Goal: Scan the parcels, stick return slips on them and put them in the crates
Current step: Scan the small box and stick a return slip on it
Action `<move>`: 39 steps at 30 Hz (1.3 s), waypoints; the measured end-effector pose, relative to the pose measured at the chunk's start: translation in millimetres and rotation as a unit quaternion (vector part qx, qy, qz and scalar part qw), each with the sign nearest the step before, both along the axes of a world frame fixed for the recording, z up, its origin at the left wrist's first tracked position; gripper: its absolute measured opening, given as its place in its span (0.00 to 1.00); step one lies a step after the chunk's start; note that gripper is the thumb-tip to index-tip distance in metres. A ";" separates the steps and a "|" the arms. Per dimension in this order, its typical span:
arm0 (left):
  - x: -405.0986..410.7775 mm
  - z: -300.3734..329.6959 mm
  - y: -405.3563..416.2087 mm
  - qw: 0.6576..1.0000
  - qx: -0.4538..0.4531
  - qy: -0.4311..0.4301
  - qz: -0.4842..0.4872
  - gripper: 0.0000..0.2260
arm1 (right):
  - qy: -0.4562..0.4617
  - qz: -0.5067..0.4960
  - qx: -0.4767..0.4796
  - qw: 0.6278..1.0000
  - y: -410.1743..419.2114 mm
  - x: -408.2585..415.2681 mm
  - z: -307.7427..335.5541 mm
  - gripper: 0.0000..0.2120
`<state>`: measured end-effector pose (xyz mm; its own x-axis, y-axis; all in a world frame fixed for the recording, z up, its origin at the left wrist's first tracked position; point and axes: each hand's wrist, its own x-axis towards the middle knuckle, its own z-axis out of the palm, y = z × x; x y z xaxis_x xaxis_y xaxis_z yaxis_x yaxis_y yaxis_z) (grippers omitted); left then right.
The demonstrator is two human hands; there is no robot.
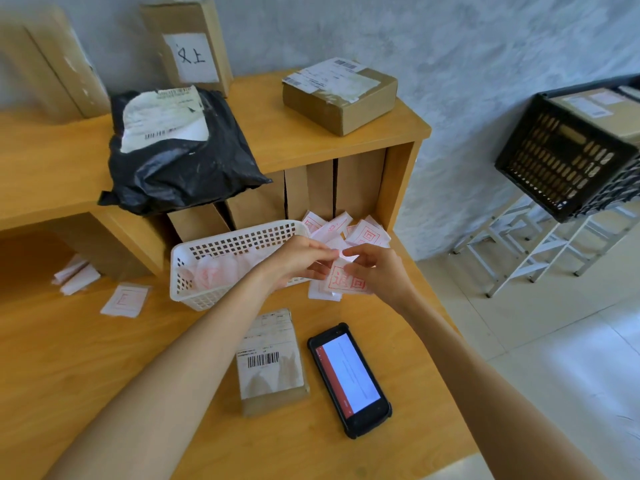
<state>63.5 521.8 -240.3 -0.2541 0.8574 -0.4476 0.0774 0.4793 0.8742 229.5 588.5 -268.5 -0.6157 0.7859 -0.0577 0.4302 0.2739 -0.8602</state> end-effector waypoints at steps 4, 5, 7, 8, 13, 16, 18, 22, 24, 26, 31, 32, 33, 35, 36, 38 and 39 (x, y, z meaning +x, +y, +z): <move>-6.8 4.7 -21.0 1.000 -0.007 -0.020 0.000 0.07 | 0.003 0.030 0.001 1.000 -13.9 -8.3 10.2 0.11; -8.3 6.3 -25.7 0.999 -0.011 -0.030 0.003 0.07 | 0.001 0.032 0.003 0.999 -17.5 -10.6 12.3 0.12; -11.9 8.1 -34.5 0.998 -0.019 -0.050 0.016 0.08 | -0.004 0.032 0.014 0.999 -25.0 -15.6 16.4 0.11; -13.9 8.3 -38.8 0.998 -0.021 -0.060 0.028 0.07 | -0.005 0.029 0.023 0.999 -28.9 -18.6 18.0 0.11; -22.3 9.6 -60.9 0.987 -0.023 -0.123 0.103 0.09 | -0.020 0.020 0.110 0.993 -50.6 -34.1 24.2 0.08; -26.6 11.1 -71.6 0.978 -0.021 -0.155 0.141 0.07 | -0.012 0.040 0.165 0.985 -61.4 -43.5 24.4 0.08; -29.3 13.2 -77.3 0.972 -0.022 -0.171 0.162 0.07 | -0.005 0.048 0.194 0.980 -66.2 -48.4 23.1 0.09; -35.3 15.3 -86.3 0.961 -0.045 -0.190 0.194 0.05 | 0.016 0.053 0.235 0.971 -74.8 -55.6 19.2 0.10; -38.6 13.8 -89.5 0.959 -0.052 -0.190 0.203 0.06 | 0.031 0.058 0.273 0.960 -78.3 -58.1 15.6 0.10; -40.8 12.1 -91.4 0.959 -0.062 -0.185 0.207 0.06 | 0.038 0.061 0.311 0.948 -81.0 -60.2 10.9 0.09; -46.3 9.9 -93.5 0.960 -0.076 -0.165 0.212 0.06 | 0.040 0.057 0.367 0.927 -83.8 -64.1 5.1 0.05; -47.8 9.0 -93.4 0.961 -0.074 -0.157 0.216 0.05 | 0.038 0.059 0.368 0.927 -83.9 -64.4 5.4 0.05; -49.5 8.4 -93.2 0.961 -0.071 -0.144 0.223 0.05 | 0.037 0.059 0.366 0.928 -84.0 -64.7 6.3 0.05; -55.0 6.6 -91.9 0.962 -0.060 -0.111 0.243 0.04 | 0.037 0.059 0.355 0.932 -83.2 -64.2 8.9 0.05; -59.5 5.1 -90.6 0.960 -0.054 -0.095 0.256 0.04 | 0.038 0.058 0.348 0.935 -82.2 -63.5 10.2 0.05; -70.6 2.7 -87.8 0.955 -0.050 -0.063 0.284 0.05 | 0.035 0.055 0.332 0.941 -79.4 -61.3 12.1 0.06; -76.9 0.9 -86.2 0.952 -0.048 -0.046 0.300 0.05 | 0.031 0.053 0.327 0.943 -77.7 -60.0 12.7 0.06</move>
<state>-13.4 435.6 -239.4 -0.6405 0.5249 -0.5606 -0.3101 0.4911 0.8140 169.4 510.9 -255.7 -0.6792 0.5745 0.4567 0.3246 0.7933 -0.5152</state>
